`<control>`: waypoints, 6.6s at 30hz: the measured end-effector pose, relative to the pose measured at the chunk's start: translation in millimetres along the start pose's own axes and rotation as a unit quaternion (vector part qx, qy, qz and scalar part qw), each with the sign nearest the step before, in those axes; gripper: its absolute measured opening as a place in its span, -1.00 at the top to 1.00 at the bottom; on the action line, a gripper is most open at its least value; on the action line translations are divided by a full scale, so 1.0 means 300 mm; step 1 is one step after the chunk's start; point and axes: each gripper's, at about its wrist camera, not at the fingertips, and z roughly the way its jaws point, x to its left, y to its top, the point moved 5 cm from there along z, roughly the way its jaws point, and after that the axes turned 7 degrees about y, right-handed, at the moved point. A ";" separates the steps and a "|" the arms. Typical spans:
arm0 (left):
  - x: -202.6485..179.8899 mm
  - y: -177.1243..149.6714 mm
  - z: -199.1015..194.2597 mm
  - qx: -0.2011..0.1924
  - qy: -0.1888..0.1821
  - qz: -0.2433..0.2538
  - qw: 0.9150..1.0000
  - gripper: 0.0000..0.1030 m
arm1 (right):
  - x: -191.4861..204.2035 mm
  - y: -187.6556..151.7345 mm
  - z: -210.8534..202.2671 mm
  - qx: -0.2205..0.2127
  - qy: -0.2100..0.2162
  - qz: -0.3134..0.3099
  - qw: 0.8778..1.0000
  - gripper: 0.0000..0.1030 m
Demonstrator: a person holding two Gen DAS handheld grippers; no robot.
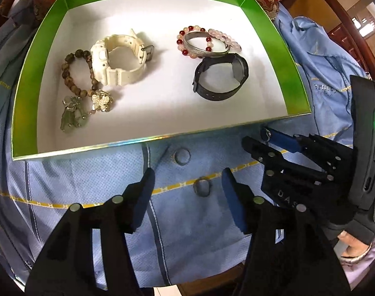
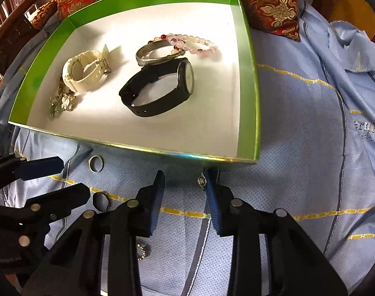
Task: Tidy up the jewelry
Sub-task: 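Move both tools back out of the box toward the rings on the shirt, then grasp the rhinestone ring with the right tool while the left grasps a silver ring, then carry both rings into the box and open both tools, then move both tools back toward the last two rings on the shirt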
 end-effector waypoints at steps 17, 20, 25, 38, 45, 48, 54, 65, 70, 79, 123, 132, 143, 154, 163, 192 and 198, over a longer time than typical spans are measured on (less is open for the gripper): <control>-0.096 -0.030 0.045 0.021 -0.016 0.019 0.999 0.05 | -0.138 -0.038 -0.100 0.026 0.059 0.079 0.995 0.43; -0.117 -0.042 0.063 0.027 -0.010 0.029 0.999 0.14 | -0.141 -0.032 -0.097 0.025 0.056 0.077 0.995 0.43; -0.117 -0.052 0.088 0.029 0.010 0.039 0.999 0.40 | -0.107 -0.031 -0.078 0.027 0.054 0.065 0.996 0.43; 0.094 -0.060 0.060 0.054 0.015 -0.022 0.998 0.63 | 0.088 -0.004 -0.057 -0.006 0.066 -0.028 0.997 0.32; 0.071 -0.051 0.064 0.053 0.008 -0.015 0.998 0.28 | 0.160 -0.030 0.030 0.022 0.022 -0.078 0.996 0.31; 0.036 -0.046 0.071 0.048 0.021 -0.004 0.999 0.26 | 0.178 -0.035 0.034 0.017 0.002 -0.100 0.995 0.32; 0.009 -0.040 0.077 0.038 0.050 -0.004 0.998 0.74 | 0.164 -0.038 0.032 0.014 0.000 -0.098 0.995 0.53; 0.065 -0.017 0.010 0.021 0.047 0.006 0.999 0.42 | 0.098 -0.011 0.008 0.027 0.035 -0.061 0.997 0.40; 0.082 -0.017 -0.008 0.017 0.038 -0.003 0.999 0.37 | 0.070 -0.051 -0.073 0.045 0.052 -0.073 0.995 0.40; 0.076 -0.055 -0.001 0.021 0.037 0.006 0.999 0.37 | 0.111 -0.144 -0.043 0.071 0.025 -0.142 0.987 0.40; 0.220 0.104 -0.274 -0.104 0.047 -0.044 0.992 0.62 | 0.126 0.177 -0.159 -0.057 0.057 -0.101 0.992 0.58; 0.223 0.131 -0.219 -0.097 0.068 -0.042 0.992 0.62 | 0.131 0.184 -0.098 -0.046 0.043 -0.104 0.993 0.58; 0.200 0.130 -0.156 -0.081 0.049 -0.040 0.995 0.62 | 0.089 0.182 -0.093 -0.055 0.033 -0.079 0.995 0.58; 0.199 0.123 -0.180 -0.107 0.038 -0.047 0.992 0.16 | 0.061 0.175 -0.175 -0.084 0.055 -0.050 0.994 0.20; 0.054 -0.025 -0.269 -0.120 -0.018 0.037 0.992 0.15 | 0.089 -0.001 -0.284 -0.060 0.124 -0.081 0.987 0.20; 0.049 -0.015 0.070 0.001 0.044 0.002 0.999 0.62 | 0.037 -0.029 -0.028 0.024 -0.014 -0.072 0.997 0.49; 0.128 -0.080 0.043 0.036 0.028 -0.026 0.999 0.61 | 0.047 0.002 -0.011 0.013 0.040 -0.045 0.998 0.46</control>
